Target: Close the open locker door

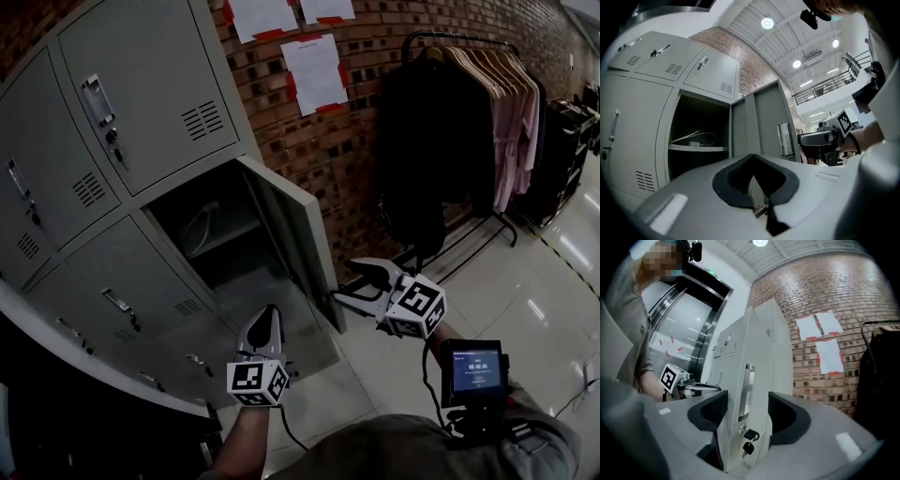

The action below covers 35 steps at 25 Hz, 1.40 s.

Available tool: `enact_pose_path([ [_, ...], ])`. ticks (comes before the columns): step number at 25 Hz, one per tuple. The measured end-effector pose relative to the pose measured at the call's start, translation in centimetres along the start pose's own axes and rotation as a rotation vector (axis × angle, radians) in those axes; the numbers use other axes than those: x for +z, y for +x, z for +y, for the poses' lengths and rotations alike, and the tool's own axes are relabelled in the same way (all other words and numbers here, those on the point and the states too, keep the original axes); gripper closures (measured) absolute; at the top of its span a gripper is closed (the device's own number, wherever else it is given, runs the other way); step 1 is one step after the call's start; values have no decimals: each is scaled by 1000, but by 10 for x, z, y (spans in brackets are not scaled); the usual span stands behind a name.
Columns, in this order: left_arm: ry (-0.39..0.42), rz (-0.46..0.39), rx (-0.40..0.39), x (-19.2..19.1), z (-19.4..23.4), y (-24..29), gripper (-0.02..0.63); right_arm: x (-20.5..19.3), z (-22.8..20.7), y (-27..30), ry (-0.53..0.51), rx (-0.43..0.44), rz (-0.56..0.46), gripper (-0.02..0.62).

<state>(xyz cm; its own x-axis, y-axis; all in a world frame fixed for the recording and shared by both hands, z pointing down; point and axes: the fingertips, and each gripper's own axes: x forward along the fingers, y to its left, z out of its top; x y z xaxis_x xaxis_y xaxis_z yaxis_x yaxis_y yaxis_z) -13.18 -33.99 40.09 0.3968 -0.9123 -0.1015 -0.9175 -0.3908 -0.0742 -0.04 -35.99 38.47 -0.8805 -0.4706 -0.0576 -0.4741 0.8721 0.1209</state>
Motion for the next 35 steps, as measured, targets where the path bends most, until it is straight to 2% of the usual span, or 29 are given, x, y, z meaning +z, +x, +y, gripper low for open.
enact_pose_path([
  [4, 5, 7, 29, 1, 0, 3, 607, 6, 16, 11, -40, 118, 0, 308],
  [15, 12, 29, 91, -4, 20, -6, 607, 12, 55, 40, -109, 279, -27, 353],
  [25, 21, 52, 181, -7, 47, -40, 607, 15, 91, 70, -137, 368, -39, 439],
  [35, 39, 55, 281, 3, 68, -75, 607, 16, 112, 100, -110, 384, -44, 448],
])
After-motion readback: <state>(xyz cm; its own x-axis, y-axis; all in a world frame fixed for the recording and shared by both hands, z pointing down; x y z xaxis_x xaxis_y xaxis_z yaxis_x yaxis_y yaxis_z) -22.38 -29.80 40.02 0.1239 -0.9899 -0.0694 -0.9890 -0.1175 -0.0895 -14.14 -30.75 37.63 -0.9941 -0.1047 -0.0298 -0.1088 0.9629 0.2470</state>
